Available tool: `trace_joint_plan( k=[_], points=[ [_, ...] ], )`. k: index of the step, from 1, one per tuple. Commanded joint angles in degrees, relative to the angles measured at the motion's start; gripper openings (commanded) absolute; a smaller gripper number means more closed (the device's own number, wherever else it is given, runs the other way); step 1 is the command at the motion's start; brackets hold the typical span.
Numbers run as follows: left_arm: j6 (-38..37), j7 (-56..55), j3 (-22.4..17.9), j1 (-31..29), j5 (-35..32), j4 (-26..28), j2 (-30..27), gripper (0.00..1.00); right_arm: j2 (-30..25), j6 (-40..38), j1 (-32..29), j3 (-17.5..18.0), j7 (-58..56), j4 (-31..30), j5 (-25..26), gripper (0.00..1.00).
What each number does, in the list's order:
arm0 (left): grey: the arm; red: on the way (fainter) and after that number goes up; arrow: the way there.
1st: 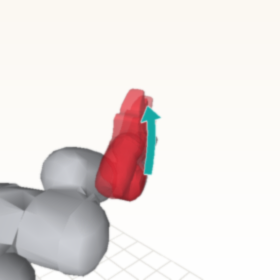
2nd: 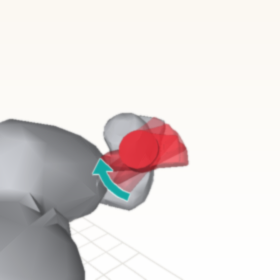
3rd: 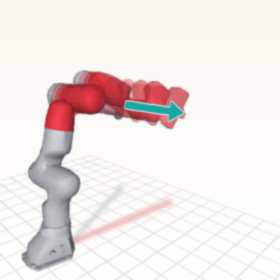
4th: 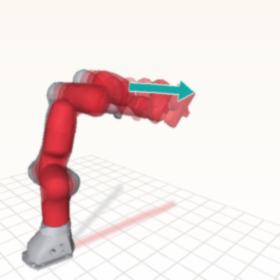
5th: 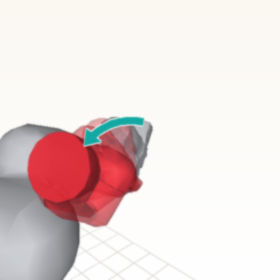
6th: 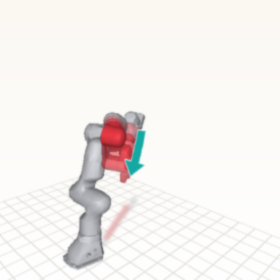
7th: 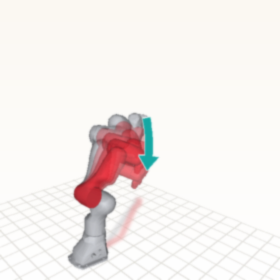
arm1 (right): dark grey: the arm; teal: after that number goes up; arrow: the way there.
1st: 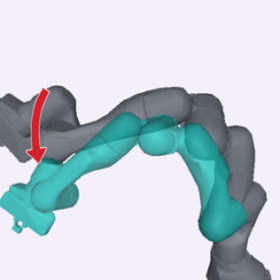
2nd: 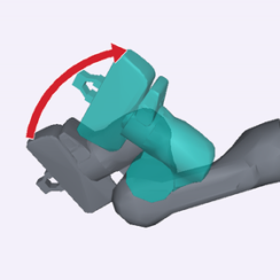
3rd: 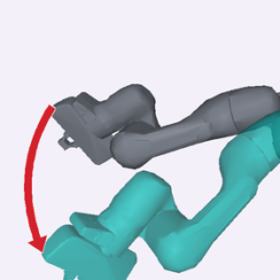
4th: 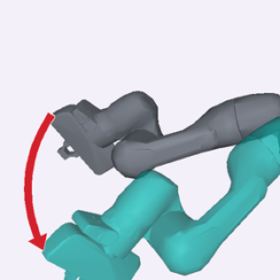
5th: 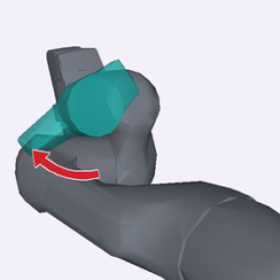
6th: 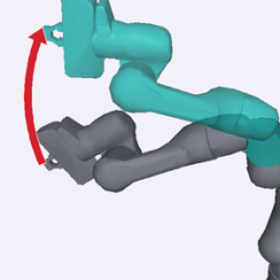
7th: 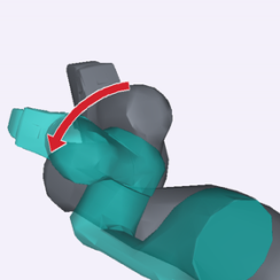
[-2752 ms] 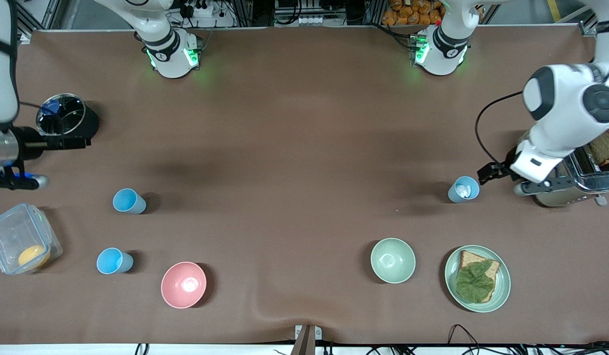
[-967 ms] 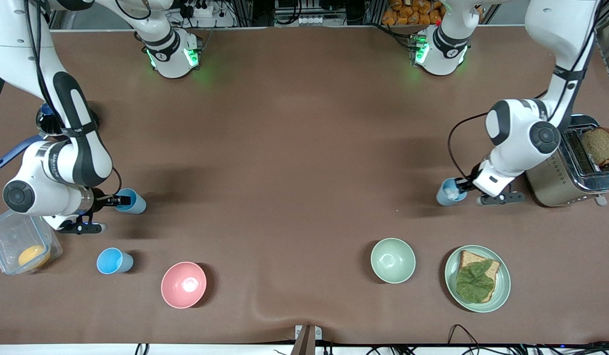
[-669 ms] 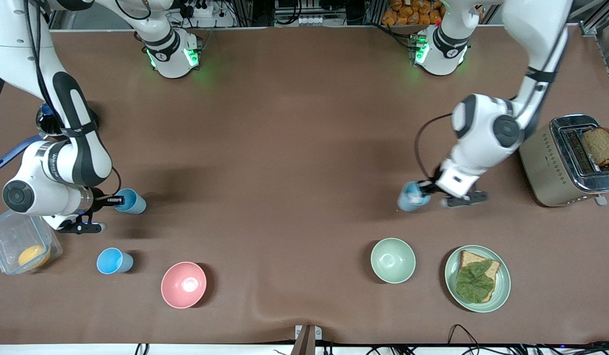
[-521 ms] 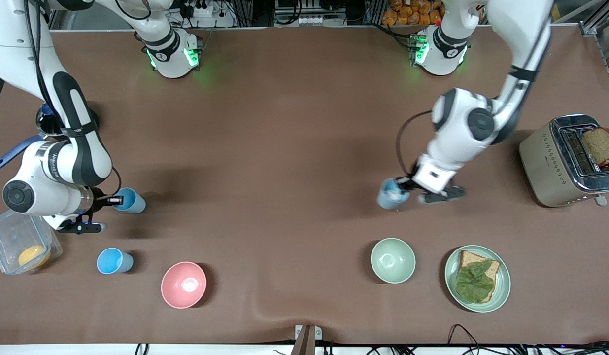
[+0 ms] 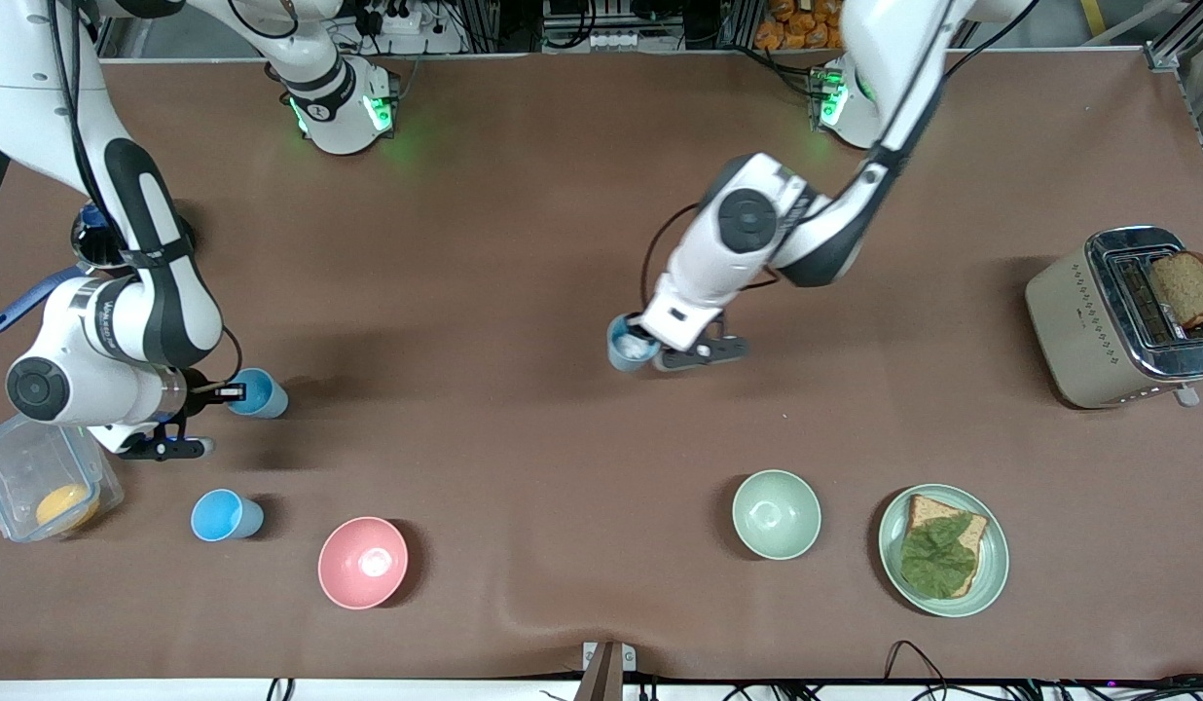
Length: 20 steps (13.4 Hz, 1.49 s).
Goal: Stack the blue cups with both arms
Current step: 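Carry the cup toward mid-table with the left gripper while the right gripper grasps a cup, then set the cup down mid-table with the left gripper while the right gripper approaches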
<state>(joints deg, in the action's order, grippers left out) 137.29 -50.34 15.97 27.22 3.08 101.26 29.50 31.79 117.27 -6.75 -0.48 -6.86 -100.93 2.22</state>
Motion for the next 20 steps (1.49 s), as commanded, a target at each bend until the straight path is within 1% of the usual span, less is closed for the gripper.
trace_joint_plan(
  k=[1,3,4,6,7,8,9,11,13,14,16,18,19,20],
  points=[
    [-1.42,-6.33,-0.94,4.76,-4.74,-7.64,6.7,0.0,-2.78,-4.84,2.7,0.3,3.41,0.55,-0.46,0.0],
    [-1.42,-10.2,-1.12,8.18,-6.06,-8.8,8.9,0.0,-3.83,-7.13,4.8,0.39,8.68,0.64,-0.9,0.0],
    [-1.42,-10.56,-1.82,9.68,-7.2,-8.89,9.52,0.0,-4.45,-8.18,6.21,0.39,11.05,0.64,-2.47,0.0],
    [-1.42,-12.31,-2.35,11.79,-8.0,-8.98,10.23,0.0,-6.29,-10.9,6.93,0.39,13.09,0.82,-7.47,0.0],
    [-1.42,-13.46,-2.44,12.15,-8.09,-8.98,10.23,0.05,-7.26,-12.66,6.93,0.39,13.27,1.26,-10.45,0.0],
    [-1.42,-14.16,-2.44,12.15,-8.09,-8.89,10.23,0.53,-7.96,-14.68,6.93,0.39,13.28,1.78,-12.92,0.0],
    [-1.42,-14.87,-2.44,11.98,-8.18,-8.89,9.8,1.0,-9.54,-16.18,7.01,0.39,13.19,1.96,-13.55,0.0],
    [-3.24,-15.14,-2.44,11.45,-8.18,-8.89,7.52,1.0,-13.58,-18.11,9.9,1.09,14.58,1.96,-13.82,0.0],
    [-9.55,-15.05,-2.61,10.31,-8.09,-9.5,1.91,1.0,-16.05,-18.83,14.2,1.27,23.86,2.05,-15.57,0.0],
    [-13.77,-14.96,-2.61,9.09,-7.57,-10.81,-1.16,1.0,-16.66,-18.83,16.74,1.18,28.52,2.22,-16.36,0.0],
    [-22.21,-14.35,-2.53,5.32,-7.3,-13.19,-7.06,1.0,-16.85,-18.22,21.75,1.18,37.76,2.23,-18.91,0.0],
    [-25.4,-14.0,-2.61,0.93,-7.56,-12.76,-12.51,1.0,-16.5,-16.64,25.72,1.27,44.53,2.14,-19.7,0.0],
    [-27.06,-11.39,-2.53,-2.14,-7.65,-12.85,-14.36,1.0,-16.15,-15.06,28.61,1.36,48.83,1.96,-19.88,0.0],
    [-28.38,-6.4,-2.53,-4.78,-7.56,-12.85,-15.94,1.0,-15.62,-12.26,31.59,1.27,54.18,1.61,-19.8,0.0]
  ],
)
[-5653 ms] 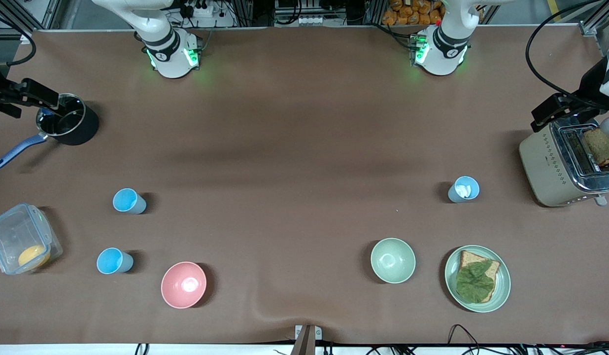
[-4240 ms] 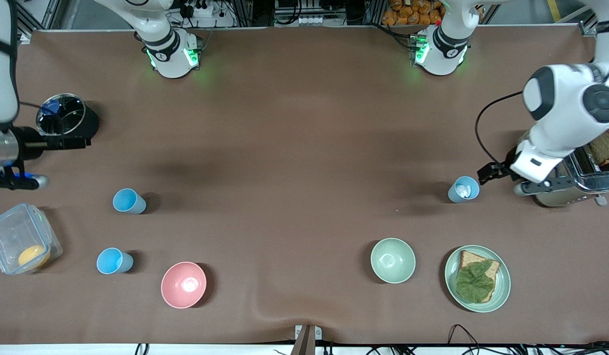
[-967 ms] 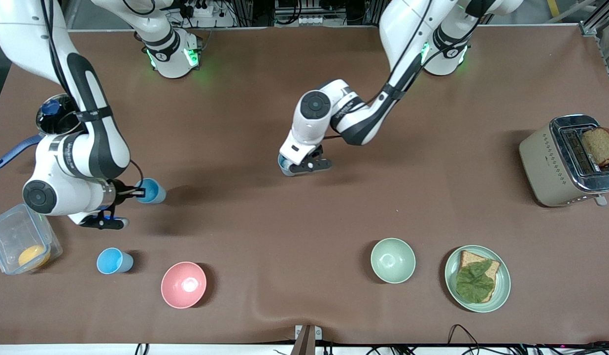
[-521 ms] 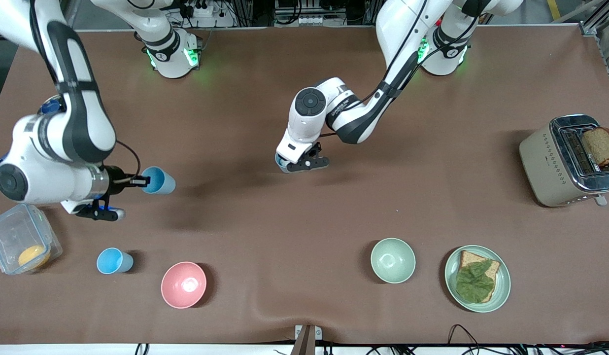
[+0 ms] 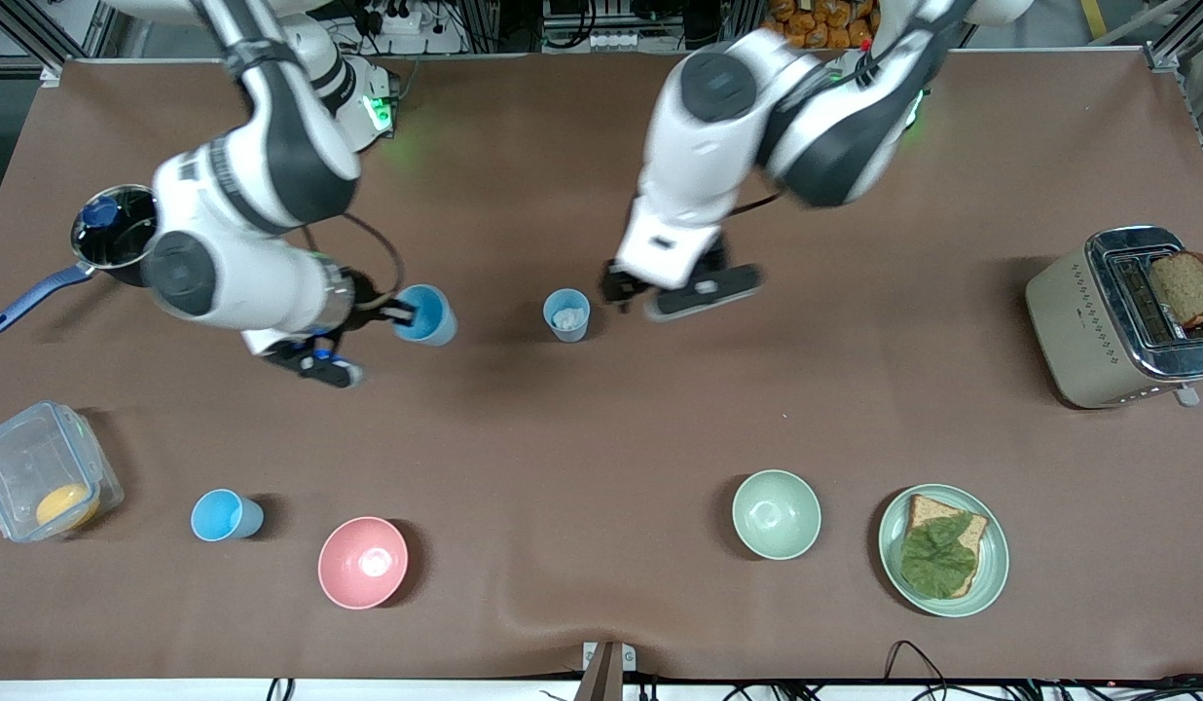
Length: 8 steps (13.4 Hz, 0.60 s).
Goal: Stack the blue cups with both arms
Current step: 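Set the cup down mid-table with the left gripper while the right gripper approaches, then lower the right gripper's cup into the placed cup while the left gripper withdraws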
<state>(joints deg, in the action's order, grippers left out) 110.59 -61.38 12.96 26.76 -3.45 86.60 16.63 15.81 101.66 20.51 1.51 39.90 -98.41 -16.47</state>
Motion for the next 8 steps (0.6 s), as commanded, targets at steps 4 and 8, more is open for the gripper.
trace_joint_plan(
  k=[4,8],
  points=[
    [-8.27,25.71,0.49,-18.2,-1.48,1.81,-9.06,1.0,3.52,11.44,10.68,-0.63,19.76,-1.26,-1.19,0.0],
    [-14.16,38.33,0.49,-27.97,-0.77,1.64,-14.52,1.0,7.3,15.14,15.25,-0.63,26.61,-1.35,-1.19,0.0]
  ],
)
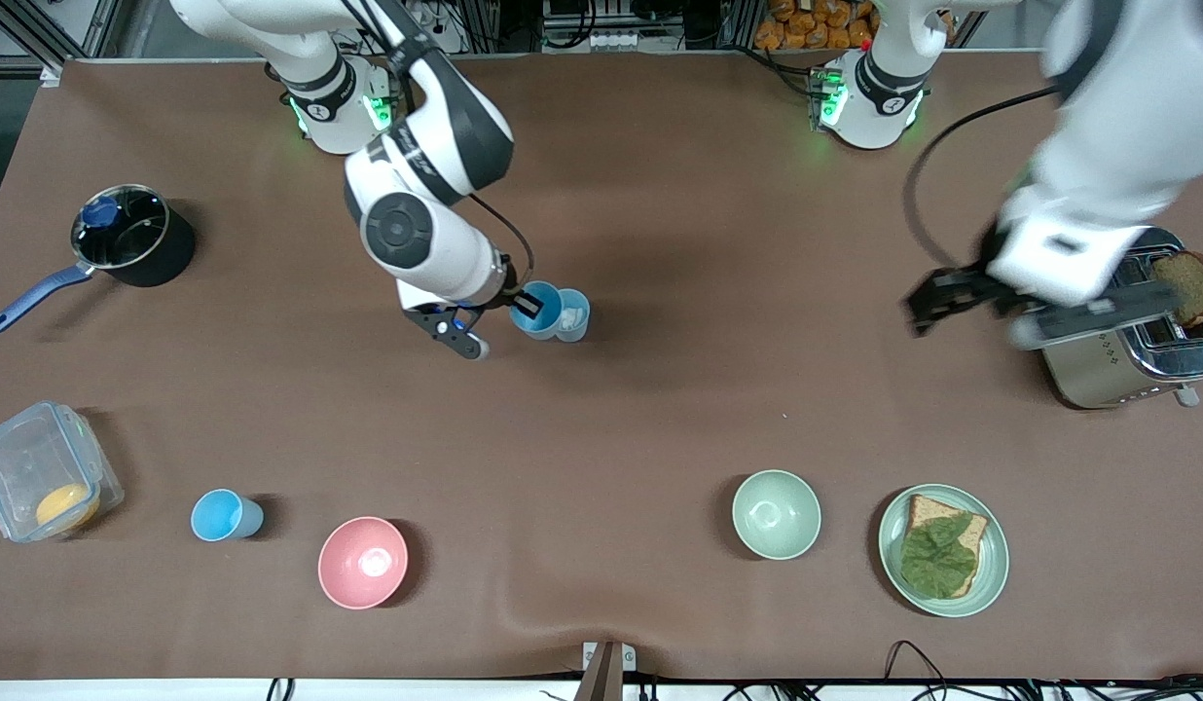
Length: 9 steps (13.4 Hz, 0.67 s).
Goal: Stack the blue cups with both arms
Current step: 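Lower the right gripper's cup into the placed cup while the left gripper withdraws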
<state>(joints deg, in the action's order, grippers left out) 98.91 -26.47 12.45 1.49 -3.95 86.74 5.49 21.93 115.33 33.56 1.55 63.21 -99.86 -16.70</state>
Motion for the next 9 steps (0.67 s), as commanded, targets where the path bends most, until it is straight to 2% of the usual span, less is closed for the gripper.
trace_joint_plan(
  k=[1,4,9],
  points=[
    [-3.36,4.48,0.91,-3.42,-0.27,1.5,-3.82,1.0,1.45,1.57,2.73,-0.76,4.46,0.1,-0.97,0.0],
    [-3.72,7.73,0.91,-5.97,-0.27,1.24,-4.08,1.0,2.85,2.0,3.7,-0.67,4.99,0.1,-0.97,0.0],
    [-3.72,8.8,0.56,-6.15,0.52,1.33,-5.14,1.0,3.38,1.83,4.76,-0.76,6.23,-0.78,-0.88,0.0]
  ],
)
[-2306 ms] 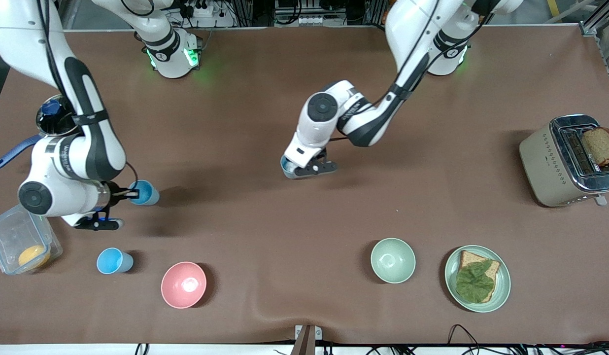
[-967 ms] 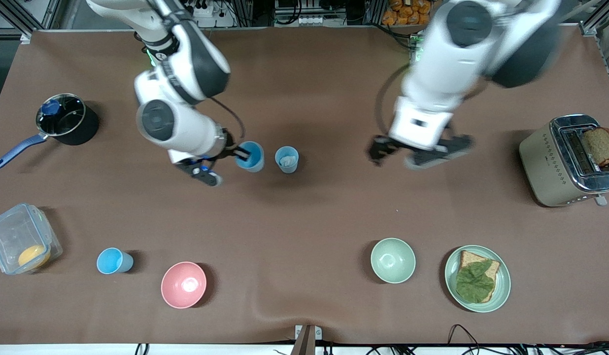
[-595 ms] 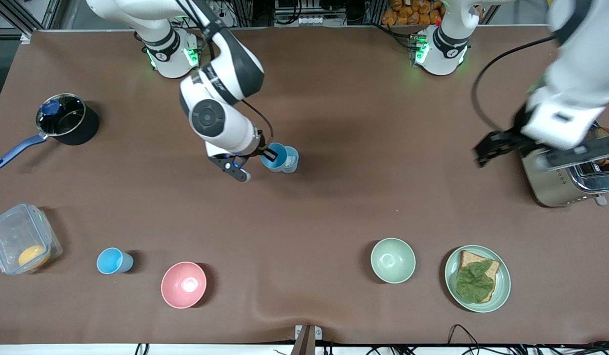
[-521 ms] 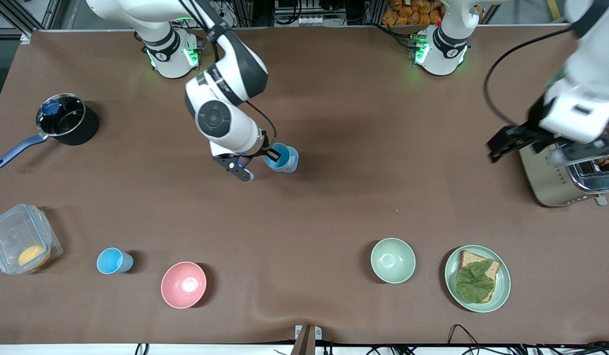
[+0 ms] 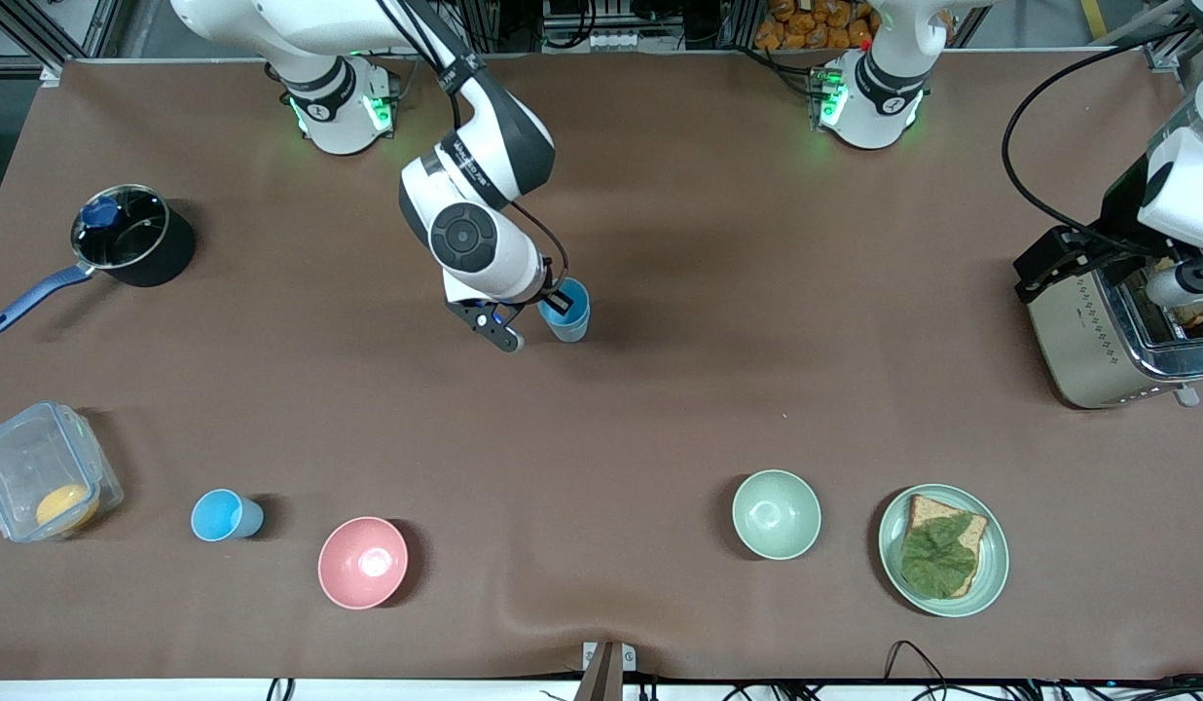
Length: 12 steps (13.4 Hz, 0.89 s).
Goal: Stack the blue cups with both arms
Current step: 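Lower the right gripper's cup into the placed cup while the left gripper withdraws, then open the right gripper and lift it off the stacked cups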
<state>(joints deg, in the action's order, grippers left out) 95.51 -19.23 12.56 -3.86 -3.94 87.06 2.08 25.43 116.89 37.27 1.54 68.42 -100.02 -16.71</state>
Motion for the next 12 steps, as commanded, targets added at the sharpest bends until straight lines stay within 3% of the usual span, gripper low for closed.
trace_joint_plan(
  k=[1,4,5,6,7,9,12],
  points=[
    [-0.33,1.56,0.62,-0.88,0.34,1.01,-1.64,1.0,-0.11,0.27,1.23,-0.75,1.02,-0.7,-0.86,0.0],
    [-0.41,0.51,0.97,-0.36,0.43,1.44,-1.29,1.0,-0.11,0.35,1.58,-0.75,0.93,-0.62,-0.86,0.0],
    [-0.41,0.6,0.97,-0.27,0.43,1.44,-1.03,1.0,-0.2,0.09,1.58,-0.75,0.93,-0.62,-0.43,0.26],
    [-0.33,0.77,1.06,-0.27,0.43,1.44,-0.76,1.0,-0.64,-0.26,1.06,-0.84,0.93,-0.62,-0.34,0.8],
    [-0.33,1.21,1.06,-0.35,0.51,1.44,-0.76,1.0,-1.42,-0.61,0.79,-0.93,0.32,-0.53,-0.25,1.0],
    [-0.41,1.39,1.15,-0.53,0.51,1.44,-0.59,1.0,-4.05,-3.5,-1.57,-1.45,-2.48,0.0,0.45,1.0],
    [-0.41,0.95,1.15,-0.79,0.6,1.53,-0.5,1.0,-9.85,-11.4,-9.72,-1.45,-20.37,0.0,4.57,1.0]
  ],
)
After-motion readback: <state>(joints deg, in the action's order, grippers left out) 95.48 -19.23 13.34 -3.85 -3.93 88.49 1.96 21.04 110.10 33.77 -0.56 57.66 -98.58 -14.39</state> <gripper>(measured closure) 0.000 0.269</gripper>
